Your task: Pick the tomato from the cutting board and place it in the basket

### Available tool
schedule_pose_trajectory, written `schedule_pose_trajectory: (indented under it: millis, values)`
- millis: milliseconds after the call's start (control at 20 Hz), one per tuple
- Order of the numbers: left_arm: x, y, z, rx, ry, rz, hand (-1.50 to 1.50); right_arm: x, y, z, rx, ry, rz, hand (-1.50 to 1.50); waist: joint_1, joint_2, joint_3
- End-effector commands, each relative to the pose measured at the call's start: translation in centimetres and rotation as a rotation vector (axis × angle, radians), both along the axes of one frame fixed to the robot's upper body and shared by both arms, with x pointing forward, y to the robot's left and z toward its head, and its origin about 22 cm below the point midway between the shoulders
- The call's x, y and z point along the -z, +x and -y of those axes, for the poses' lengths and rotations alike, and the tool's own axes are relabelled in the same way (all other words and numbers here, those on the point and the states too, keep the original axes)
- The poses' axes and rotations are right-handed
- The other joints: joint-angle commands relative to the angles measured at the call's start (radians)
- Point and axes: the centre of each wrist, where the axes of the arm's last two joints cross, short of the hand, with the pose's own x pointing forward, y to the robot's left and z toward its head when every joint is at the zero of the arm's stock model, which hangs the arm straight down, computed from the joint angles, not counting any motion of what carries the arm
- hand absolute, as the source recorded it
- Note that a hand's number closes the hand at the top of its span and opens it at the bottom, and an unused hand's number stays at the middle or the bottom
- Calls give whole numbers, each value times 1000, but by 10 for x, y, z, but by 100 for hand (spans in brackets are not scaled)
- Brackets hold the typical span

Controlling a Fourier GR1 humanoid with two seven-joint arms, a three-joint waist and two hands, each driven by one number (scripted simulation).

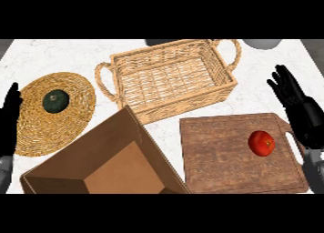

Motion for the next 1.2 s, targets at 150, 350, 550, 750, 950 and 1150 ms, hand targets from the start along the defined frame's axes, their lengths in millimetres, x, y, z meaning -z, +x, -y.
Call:
schedule_pose_trajectory:
  millis: [150, 350, 550, 750, 950, 1150]
  values:
    - [2, 2, 52, 122, -232, 134, 0, 1, -33, 50, -28, 283, 268, 150, -24, -6, 31]
    - [9, -7, 93, 224, -396, 156, 0, -6, -50, 23, -323, 347, 520, 150, -35, -19, 31]
    - [-2, -7, 103, 286, -412, 195, 0, 34, -113, -16, -123, 240, 504, -150, -3, -1, 27]
    - [5, -25, 111, 276, -419, 181, 0, 26, -141, 2, 197, 132, 372, -150, -13, -4, 25]
    - [-2, -28, 105, 254, -406, 187, 0, -1, -163, 52, 407, -142, 245, -150, -11, -1, 23]
    - [-8, -28, 104, 267, -413, 204, 0, -44, -187, 88, 428, -414, 109, -150, -12, 1, 23]
